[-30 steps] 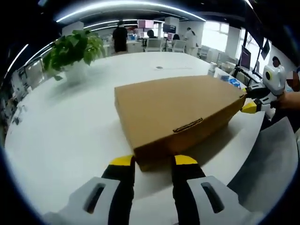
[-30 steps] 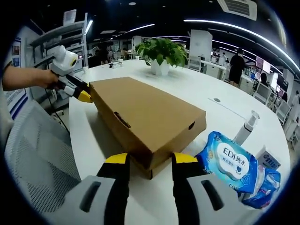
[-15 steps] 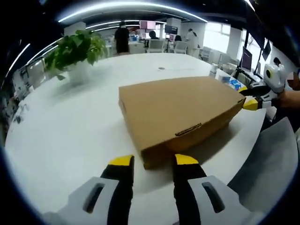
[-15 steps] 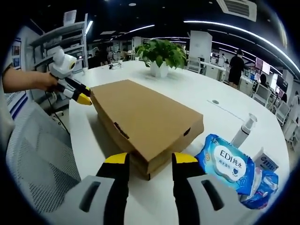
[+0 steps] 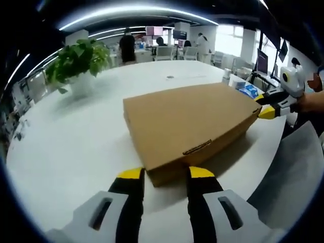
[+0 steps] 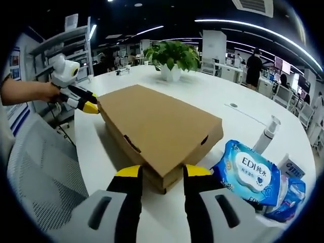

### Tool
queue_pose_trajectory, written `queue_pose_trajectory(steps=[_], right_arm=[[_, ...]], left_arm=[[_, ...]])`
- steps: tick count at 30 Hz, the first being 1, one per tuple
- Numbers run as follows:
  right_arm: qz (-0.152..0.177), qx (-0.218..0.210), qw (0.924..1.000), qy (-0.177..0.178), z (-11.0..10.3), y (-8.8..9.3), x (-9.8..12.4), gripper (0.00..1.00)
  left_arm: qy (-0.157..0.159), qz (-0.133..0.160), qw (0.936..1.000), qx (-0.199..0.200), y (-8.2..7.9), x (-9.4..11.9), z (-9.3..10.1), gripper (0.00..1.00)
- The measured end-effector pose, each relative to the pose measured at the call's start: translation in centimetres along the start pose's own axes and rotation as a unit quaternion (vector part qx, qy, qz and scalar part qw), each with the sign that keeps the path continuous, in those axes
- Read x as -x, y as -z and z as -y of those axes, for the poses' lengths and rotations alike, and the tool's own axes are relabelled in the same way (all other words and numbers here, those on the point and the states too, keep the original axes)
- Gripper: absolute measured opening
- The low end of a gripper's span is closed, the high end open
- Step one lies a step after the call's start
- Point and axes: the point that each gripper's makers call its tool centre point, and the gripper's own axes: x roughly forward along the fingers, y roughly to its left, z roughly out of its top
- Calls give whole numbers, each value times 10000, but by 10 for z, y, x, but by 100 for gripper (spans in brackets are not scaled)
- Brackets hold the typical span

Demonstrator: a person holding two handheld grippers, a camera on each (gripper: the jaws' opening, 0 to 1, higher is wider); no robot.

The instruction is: Operate the shoe box by opening the lid, removing the specified soft item, and placing it in the target area until the item is outside and the box remains undamaged.

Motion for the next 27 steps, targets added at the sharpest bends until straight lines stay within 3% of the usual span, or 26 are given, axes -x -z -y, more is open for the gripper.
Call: queue_pose_trajectory(steps=[13, 27], right_arm=[[-46, 59, 10000, 5, 5, 0, -4, 29], [-92, -15, 10000, 23, 24, -5, -16, 29]], left_arm=[[-5, -103, 9999, 83, 0, -7, -2, 31], [19, -158, 9999, 54, -16, -26, -9, 31]])
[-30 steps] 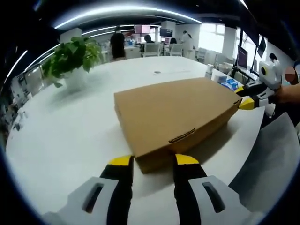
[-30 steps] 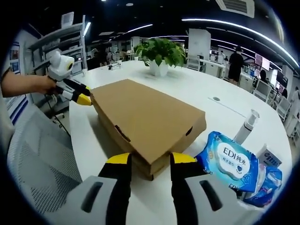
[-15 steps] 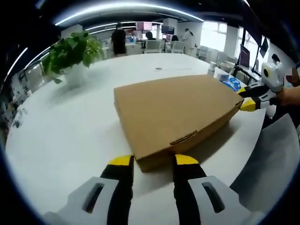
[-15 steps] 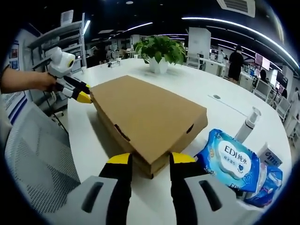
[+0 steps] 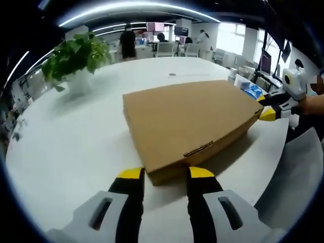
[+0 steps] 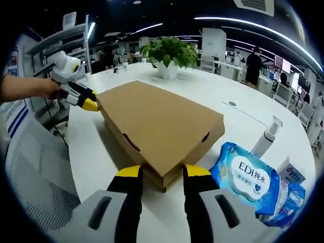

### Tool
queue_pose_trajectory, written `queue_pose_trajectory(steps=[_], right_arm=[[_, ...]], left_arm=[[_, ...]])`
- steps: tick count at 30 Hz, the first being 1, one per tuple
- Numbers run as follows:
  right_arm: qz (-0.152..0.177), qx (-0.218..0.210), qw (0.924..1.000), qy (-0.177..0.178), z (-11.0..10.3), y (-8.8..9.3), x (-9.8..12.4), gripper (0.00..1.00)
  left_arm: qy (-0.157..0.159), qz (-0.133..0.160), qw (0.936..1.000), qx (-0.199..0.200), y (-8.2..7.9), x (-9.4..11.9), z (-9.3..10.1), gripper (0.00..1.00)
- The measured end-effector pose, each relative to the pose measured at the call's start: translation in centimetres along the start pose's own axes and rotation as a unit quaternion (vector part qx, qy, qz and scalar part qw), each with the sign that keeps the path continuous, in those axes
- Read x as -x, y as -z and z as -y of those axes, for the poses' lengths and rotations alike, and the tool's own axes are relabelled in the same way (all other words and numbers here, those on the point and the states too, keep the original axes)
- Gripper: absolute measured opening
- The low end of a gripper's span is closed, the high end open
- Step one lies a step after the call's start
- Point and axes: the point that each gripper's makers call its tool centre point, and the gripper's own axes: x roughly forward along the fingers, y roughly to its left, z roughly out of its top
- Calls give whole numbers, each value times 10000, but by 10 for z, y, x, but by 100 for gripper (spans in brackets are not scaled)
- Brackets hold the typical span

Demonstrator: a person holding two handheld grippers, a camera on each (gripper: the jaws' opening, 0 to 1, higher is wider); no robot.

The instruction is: Operate the shoe box by opening the lid, removing the specified soft item, and placing it in the target area until the item is outside and the box remains undamaged.

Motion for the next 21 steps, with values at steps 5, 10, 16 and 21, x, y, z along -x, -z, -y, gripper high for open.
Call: queue_pose_trajectory(steps=[5, 10, 16, 21], right_arm=[[-11, -5, 10000, -5, 9, -3, -4, 29], [-16, -20, 10000, 11, 18, -7, -9, 29], [-40, -27, 10000, 34, 31, -12, -15, 29], [-50, -28, 10000, 47, 38, -15, -19, 29]], left_arm=[[15, 3, 10000, -9, -7, -7, -4, 31], [23, -13, 10000, -30, -14, -14, -6, 31], [29, -23, 10000, -36, -24, -24, -7, 31], [24, -19, 10000, -26, -31, -30, -10, 31]])
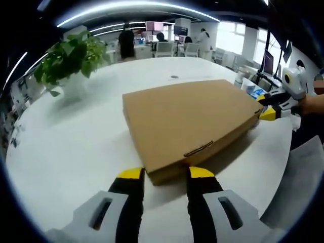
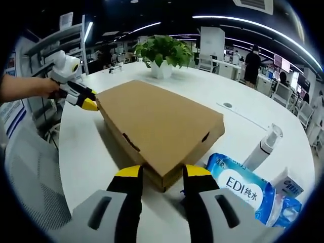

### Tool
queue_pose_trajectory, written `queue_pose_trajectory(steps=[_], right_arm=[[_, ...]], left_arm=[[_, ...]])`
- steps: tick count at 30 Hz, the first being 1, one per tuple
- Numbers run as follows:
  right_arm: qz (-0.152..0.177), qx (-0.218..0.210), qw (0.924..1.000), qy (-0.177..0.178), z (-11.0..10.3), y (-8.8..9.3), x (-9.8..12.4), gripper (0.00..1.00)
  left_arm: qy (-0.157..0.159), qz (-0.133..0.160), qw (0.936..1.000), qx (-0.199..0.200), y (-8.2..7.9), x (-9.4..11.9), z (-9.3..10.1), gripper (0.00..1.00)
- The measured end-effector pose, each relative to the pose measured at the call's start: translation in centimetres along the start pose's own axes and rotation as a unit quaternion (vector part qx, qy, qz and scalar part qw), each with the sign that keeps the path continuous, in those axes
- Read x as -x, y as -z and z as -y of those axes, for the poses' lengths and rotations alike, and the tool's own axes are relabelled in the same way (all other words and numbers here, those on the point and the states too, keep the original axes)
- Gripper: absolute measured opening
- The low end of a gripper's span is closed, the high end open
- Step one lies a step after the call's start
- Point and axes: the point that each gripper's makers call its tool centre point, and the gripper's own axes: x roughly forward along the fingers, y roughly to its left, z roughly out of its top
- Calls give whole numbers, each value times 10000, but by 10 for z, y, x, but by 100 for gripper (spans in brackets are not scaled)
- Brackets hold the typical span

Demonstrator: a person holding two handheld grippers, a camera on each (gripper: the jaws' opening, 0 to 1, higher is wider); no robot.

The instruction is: Operate the shoe box by opening the lid, removing the specified soft item, and placing it in the target area until the item is outside and the box remains undamaged.

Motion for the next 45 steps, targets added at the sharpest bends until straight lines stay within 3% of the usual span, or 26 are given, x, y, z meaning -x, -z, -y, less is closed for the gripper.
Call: queue_pose_trajectory(steps=[13, 19, 31, 38, 45], right_arm=[[-14, -101, 9999, 46, 9, -3, -3, 29], [105, -138, 9997, 185, 13, -6, 8, 38], [238, -271, 9975, 613, 31, 3, 53, 49], [253, -437, 9948, 880, 34, 17, 85, 62], [244, -591, 9910, 1179, 35, 35, 116, 68]], left_arm=[[-29, 7, 10000, -17, -6, -6, -2, 32], [-97, 122, 9999, 10, -8, 3, -1, 41], [-138, 388, 9992, 20, -9, 34, 15, 50], [-175, 615, 9979, 81, -9, 57, 28, 58], [-285, 832, 9961, 49, -10, 82, 38, 62]])
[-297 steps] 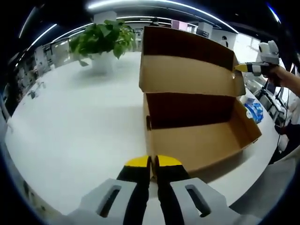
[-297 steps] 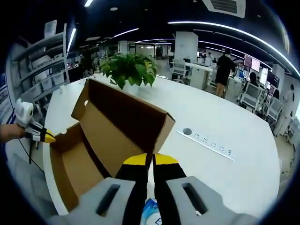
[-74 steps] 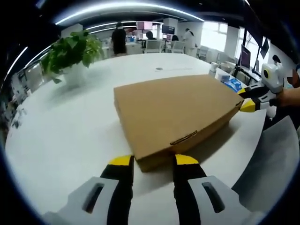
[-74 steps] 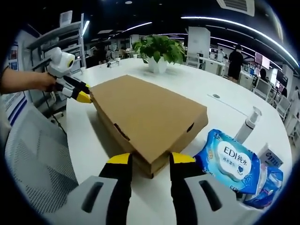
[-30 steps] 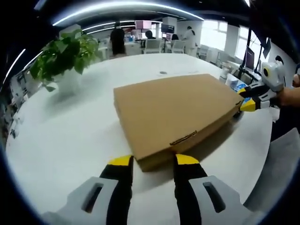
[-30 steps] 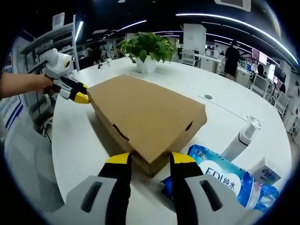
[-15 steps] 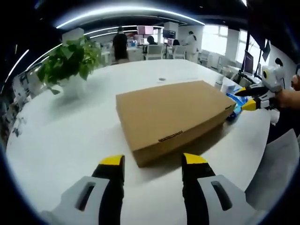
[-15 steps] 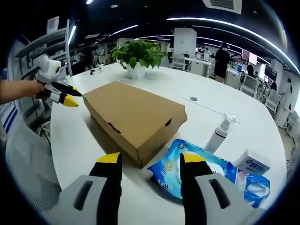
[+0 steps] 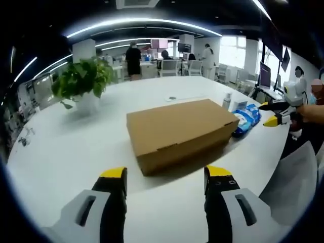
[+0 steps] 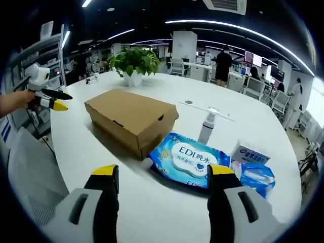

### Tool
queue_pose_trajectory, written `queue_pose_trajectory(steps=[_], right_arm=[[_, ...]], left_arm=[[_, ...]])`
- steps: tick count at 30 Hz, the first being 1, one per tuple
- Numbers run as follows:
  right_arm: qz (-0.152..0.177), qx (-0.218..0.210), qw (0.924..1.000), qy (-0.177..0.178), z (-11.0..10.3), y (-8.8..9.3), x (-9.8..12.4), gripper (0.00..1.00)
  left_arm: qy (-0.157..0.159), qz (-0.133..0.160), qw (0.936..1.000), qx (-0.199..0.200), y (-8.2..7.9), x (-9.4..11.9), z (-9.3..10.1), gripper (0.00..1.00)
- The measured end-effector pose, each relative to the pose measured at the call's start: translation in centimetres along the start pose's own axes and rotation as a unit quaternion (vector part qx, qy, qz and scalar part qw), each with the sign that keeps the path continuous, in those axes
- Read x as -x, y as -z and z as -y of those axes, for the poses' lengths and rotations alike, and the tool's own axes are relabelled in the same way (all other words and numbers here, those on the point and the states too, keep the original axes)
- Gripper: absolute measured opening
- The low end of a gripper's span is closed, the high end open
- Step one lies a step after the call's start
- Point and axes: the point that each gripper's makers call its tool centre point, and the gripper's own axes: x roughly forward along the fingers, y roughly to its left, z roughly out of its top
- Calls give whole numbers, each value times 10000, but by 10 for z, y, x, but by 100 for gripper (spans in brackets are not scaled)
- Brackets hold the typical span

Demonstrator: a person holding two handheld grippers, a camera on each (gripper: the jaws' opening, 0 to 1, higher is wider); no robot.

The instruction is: Operate the shoe box by opening the lid, removing the specified soft item, and placing it in the target area until the item is outside and the box remains undamaged.

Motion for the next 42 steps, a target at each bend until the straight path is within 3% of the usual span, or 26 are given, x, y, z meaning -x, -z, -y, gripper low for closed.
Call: queue_pose_trajectory(steps=[10, 17, 24, 42], right_arm=[[68, -265, 9991, 317, 6, 16, 38, 79], [111, -424, 9979, 481, 6, 27, 62, 86], [169, -449, 9973, 564, 4, 33, 72, 94], [212, -343, 9967, 703, 7, 34, 83, 96]], left_arm=[[17, 279, 9993, -267, -3, 27, 24, 74], [32, 435, 9988, -218, -1, 42, 37, 85], [18, 484, 9988, -99, 3, 46, 41, 98], [130, 473, 9987, -134, 11, 50, 48, 100]])
